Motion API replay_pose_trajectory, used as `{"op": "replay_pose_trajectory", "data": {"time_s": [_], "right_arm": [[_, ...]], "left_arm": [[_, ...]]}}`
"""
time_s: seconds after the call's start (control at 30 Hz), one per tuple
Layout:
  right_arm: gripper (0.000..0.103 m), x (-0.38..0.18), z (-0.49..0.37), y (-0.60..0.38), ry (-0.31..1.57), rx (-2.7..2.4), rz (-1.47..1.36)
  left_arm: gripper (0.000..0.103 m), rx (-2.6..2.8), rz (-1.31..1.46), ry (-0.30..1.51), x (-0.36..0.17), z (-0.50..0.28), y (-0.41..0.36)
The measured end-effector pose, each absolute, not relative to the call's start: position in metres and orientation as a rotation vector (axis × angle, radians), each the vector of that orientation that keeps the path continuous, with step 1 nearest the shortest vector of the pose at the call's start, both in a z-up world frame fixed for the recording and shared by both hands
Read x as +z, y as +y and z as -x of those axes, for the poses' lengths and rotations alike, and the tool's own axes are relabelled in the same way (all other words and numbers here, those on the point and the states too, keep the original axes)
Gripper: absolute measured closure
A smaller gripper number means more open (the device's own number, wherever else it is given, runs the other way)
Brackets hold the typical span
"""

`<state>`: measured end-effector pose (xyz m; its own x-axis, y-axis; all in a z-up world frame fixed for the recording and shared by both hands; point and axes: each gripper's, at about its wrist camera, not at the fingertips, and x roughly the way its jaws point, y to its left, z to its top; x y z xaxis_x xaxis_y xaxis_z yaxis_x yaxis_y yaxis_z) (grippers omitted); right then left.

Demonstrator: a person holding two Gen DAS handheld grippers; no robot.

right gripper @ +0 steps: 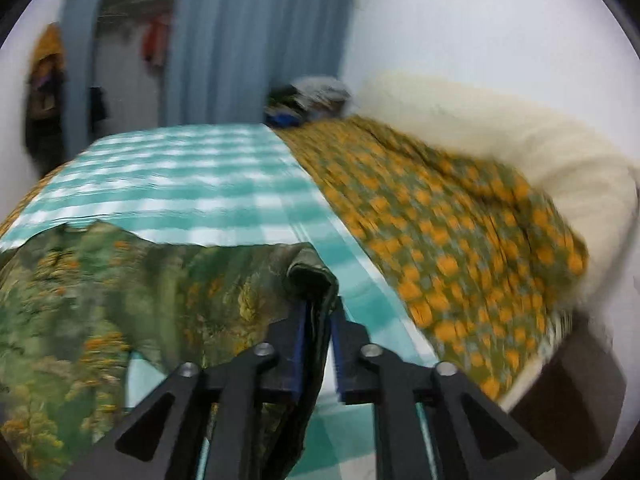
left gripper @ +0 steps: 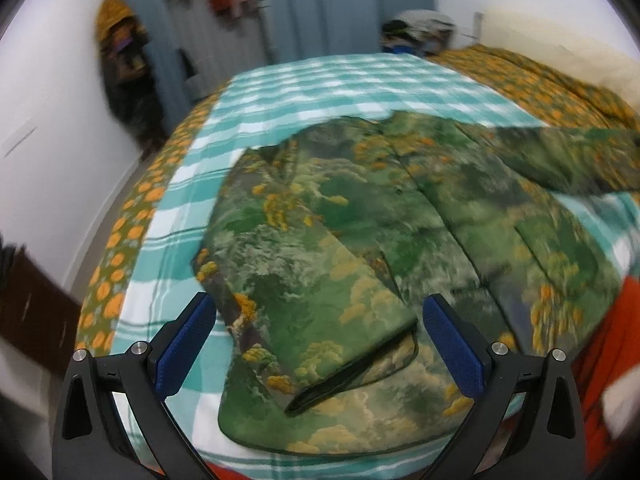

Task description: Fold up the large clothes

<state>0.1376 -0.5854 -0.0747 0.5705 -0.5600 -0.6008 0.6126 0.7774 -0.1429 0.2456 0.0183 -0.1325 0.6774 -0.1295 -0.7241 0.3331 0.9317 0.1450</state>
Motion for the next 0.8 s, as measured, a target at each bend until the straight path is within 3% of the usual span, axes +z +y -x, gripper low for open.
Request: {"op": "replay_pose_trajectory", "data": {"time_s": [0.07, 0.1, 0.3, 0.47, 0.5, 0.53, 0.57, 0.6, 0.63, 0.8], "right_arm": [[0.048, -0.085, -0.128, -0.581, 0.66, -0.733, -0.091], [0.045, -0.089, -0.124, -0.577, 0.658, -0.744, -0.08], [0.045, -0.107, -0.121, -0.53, 0.678, -0.649, -0.096], [0.045, -0.127, -0.139, -0.467, 0.7, -0.48, -0.149], [0.045, -0.13, -0.143, -0.455, 0.705, -0.451, -0.15], [0.045, -0.133, -0.149, -0.439, 0.711, -0.414, -0.15], [0.045, -0.136, -0.154, -0.424, 0.717, -0.379, -0.149], [0.045, -0.138, -0.158, -0.411, 0.722, -0.353, -0.148], [0.045, -0.141, -0.163, -0.397, 0.729, -0.317, -0.148], [0.045, -0.149, -0.178, -0.343, 0.76, -0.188, -0.117]], "left_arm": [[0.0, -0.319, -0.333, 0.835, -0.146, -0.249, 0.019], [0.0, -0.348, -0.36, 0.859, -0.152, -0.25, 0.017], [0.0, -0.465, -0.607, 0.949, -0.206, -0.261, -0.004], [0.004, -0.459, -0.514, 1.027, -0.225, -0.303, 0.009], [0.02, -0.485, -0.461, 1.057, -0.226, -0.31, 0.014], [0.044, -0.521, -0.393, 1.102, -0.229, -0.318, 0.021], [0.057, -0.54, -0.353, 1.128, -0.23, -0.321, 0.024], [0.081, -0.565, -0.301, 1.152, -0.23, -0.325, 0.029], [0.091, -0.577, -0.267, 1.157, -0.227, -0.326, 0.033], [0.095, -0.537, -0.171, 1.048, -0.179, -0.318, 0.06]]}}
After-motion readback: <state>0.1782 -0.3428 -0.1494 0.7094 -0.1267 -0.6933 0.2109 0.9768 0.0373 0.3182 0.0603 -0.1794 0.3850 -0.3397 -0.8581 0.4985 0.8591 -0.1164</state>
